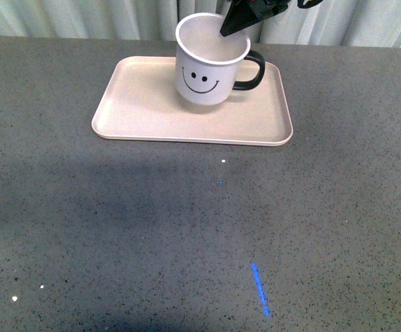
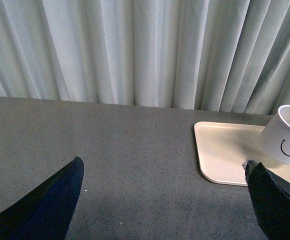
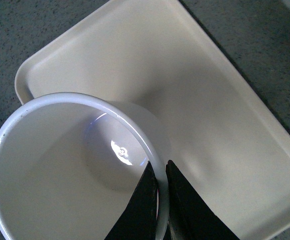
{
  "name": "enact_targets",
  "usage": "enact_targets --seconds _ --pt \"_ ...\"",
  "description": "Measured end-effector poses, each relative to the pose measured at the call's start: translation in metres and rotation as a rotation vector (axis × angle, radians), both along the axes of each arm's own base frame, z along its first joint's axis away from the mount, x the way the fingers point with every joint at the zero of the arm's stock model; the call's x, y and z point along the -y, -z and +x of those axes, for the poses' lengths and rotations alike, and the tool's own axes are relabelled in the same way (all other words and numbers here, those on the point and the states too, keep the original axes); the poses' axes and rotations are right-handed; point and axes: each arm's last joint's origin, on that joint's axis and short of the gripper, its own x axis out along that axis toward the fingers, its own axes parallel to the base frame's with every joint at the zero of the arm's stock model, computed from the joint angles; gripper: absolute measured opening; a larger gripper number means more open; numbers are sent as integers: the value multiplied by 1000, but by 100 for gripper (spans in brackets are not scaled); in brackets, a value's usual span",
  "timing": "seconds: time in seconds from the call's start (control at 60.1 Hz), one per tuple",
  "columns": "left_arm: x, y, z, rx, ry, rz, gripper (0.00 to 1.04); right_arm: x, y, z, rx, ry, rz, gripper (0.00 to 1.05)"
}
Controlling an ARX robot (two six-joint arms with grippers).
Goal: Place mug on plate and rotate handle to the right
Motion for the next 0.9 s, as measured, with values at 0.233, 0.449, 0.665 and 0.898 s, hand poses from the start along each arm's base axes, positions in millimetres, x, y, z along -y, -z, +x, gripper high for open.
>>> enact_targets --seconds 0.233,0.449,0.665,0.898 --pt "0 0 0 0 0 0 95 -6 11 6 -23 -61 -49 2" --pt "0 0 0 0 0 0 95 -6 19 9 -33 -91 -78 2" --pt "0 0 0 0 0 0 95 -5 27 11 -38 -103 -134 2" --pt "0 0 0 0 0 0 95 -6 25 13 -3 -116 -203 29"
